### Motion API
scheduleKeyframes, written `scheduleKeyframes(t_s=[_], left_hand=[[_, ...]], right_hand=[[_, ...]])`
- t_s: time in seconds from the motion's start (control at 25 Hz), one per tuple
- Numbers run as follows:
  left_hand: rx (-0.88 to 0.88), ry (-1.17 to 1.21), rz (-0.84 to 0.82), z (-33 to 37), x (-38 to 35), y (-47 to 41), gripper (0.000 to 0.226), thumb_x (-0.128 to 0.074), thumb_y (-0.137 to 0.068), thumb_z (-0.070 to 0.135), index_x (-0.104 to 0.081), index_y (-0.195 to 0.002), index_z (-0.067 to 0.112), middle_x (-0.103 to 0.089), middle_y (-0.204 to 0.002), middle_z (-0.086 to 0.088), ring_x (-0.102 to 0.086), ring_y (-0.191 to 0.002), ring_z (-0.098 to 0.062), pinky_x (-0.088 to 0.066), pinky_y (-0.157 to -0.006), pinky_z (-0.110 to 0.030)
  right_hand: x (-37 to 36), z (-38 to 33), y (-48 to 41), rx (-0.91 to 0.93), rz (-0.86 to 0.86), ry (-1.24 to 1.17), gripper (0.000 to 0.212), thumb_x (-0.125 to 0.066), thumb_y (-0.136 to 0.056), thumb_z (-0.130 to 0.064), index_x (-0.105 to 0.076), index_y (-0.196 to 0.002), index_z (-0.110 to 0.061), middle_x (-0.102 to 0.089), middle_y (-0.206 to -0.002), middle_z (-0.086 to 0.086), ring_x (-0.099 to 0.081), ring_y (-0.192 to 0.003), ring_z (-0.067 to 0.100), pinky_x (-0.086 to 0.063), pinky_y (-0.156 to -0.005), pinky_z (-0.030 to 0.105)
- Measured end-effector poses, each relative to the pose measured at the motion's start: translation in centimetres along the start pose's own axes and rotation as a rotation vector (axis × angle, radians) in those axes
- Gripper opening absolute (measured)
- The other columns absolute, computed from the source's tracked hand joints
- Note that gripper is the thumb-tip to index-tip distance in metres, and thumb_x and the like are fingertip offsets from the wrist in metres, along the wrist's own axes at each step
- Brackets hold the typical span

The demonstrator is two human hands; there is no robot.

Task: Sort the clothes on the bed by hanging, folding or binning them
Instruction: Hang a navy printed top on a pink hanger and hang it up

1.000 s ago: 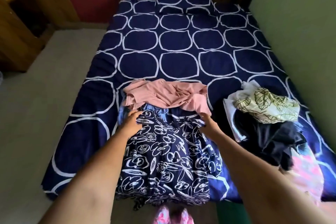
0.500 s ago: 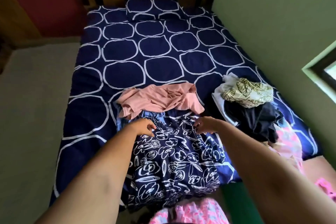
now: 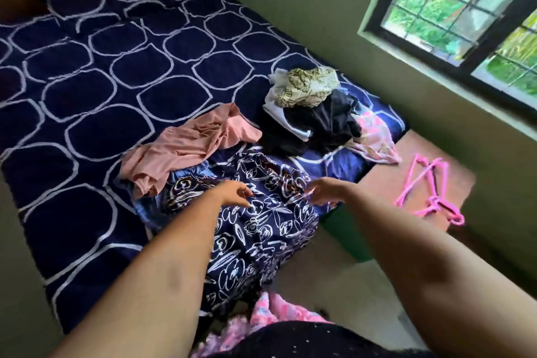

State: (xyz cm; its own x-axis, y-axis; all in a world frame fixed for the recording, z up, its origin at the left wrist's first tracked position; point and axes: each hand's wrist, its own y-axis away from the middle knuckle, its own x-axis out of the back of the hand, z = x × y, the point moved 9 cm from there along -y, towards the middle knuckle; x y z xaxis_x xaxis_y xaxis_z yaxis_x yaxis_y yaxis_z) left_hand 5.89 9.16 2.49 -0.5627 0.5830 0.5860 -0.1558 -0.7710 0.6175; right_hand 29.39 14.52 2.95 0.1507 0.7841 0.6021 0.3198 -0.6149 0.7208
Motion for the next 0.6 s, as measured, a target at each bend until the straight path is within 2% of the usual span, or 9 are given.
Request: scheduleKeyframes(t_s=[0.08, 0.16, 0.24, 0.32, 0.44, 0.6], left_hand=[[-0.021, 0.009, -0.043, 2.0, -1.5, -0.5, 0.042, -0.071, -0.084, 0.012, -0.059, -0.125, 0.011, -0.063, -0.104, -0.003, -0.057, -0.089, -0.013, -0.045, -0.069, -0.014], [-0.040, 0.025, -0.045, 4.1, -2.4, -0.8, 0.042, -0.072, -0.083, 0.011, -0.060, -0.123, 0.010, -0.063, -0.097, -0.002, -0.060, -0.083, -0.014, -0.049, -0.066, -0.017], [-0.056, 0.005, -0.030, 6.3, -3.3, -1.0, 0.038, -0.074, -0.082, 0.016, -0.062, -0.119, 0.014, -0.063, -0.099, 0.000, -0.059, -0.080, -0.012, -0.050, -0.065, -0.020], [-0.088, -0.083, -0.038, 8.9, -4.8, -1.0, 0.036, -0.074, -0.083, 0.021, -0.063, -0.117, 0.021, -0.065, -0.106, 0.000, -0.058, -0.084, -0.011, -0.046, -0.063, -0.017], [-0.155, -0.187, -0.071, 13.4, -8.2, -1.5, 0.036, -0.074, -0.082, 0.024, -0.064, -0.117, 0.021, -0.068, -0.111, -0.001, -0.059, -0.091, -0.010, -0.047, -0.081, -0.021], [-0.198, -0.263, -0.076, 19.0, -12.0, -1.3, 0.037, -0.072, -0.082, 0.023, -0.065, -0.119, 0.019, -0.068, -0.109, -0.002, -0.062, -0.098, -0.015, -0.045, -0.087, -0.022]], right_hand=[[-0.2, 2.2, 1.9, -0.030, 0.045, -0.035, 0.042, -0.064, -0.089, -0.020, -0.056, -0.130, -0.023, -0.067, -0.108, 0.010, -0.061, -0.087, 0.019, -0.057, -0.083, 0.040], [-0.3, 3.8, 3.7, -0.041, 0.097, -0.067, 0.038, -0.062, -0.089, -0.019, -0.058, -0.127, -0.020, -0.066, -0.108, 0.013, -0.060, -0.086, 0.019, -0.057, -0.082, 0.041], [-0.6, 5.3, 5.3, -0.049, 0.135, -0.123, 0.034, -0.061, -0.090, -0.018, -0.059, -0.123, -0.016, -0.065, -0.105, 0.016, -0.059, -0.084, 0.019, -0.055, -0.078, 0.041], [-1.0, 7.4, 6.6, -0.063, 0.186, -0.212, 0.032, -0.061, -0.089, -0.016, -0.059, -0.121, -0.011, -0.065, -0.099, 0.014, -0.059, -0.078, 0.018, -0.055, -0.068, 0.034], [-1.8, 11.4, 8.9, -0.084, 0.234, -0.308, 0.031, -0.058, -0.089, -0.011, -0.060, -0.120, -0.011, -0.066, -0.101, 0.010, -0.062, -0.076, 0.016, -0.052, -0.058, 0.026], [-2.1, 17.4, 12.4, -0.101, 0.280, -0.326, 0.033, -0.059, -0.087, -0.009, -0.061, -0.120, -0.012, -0.068, -0.105, 0.012, -0.064, -0.077, 0.017, -0.055, -0.061, 0.029]])
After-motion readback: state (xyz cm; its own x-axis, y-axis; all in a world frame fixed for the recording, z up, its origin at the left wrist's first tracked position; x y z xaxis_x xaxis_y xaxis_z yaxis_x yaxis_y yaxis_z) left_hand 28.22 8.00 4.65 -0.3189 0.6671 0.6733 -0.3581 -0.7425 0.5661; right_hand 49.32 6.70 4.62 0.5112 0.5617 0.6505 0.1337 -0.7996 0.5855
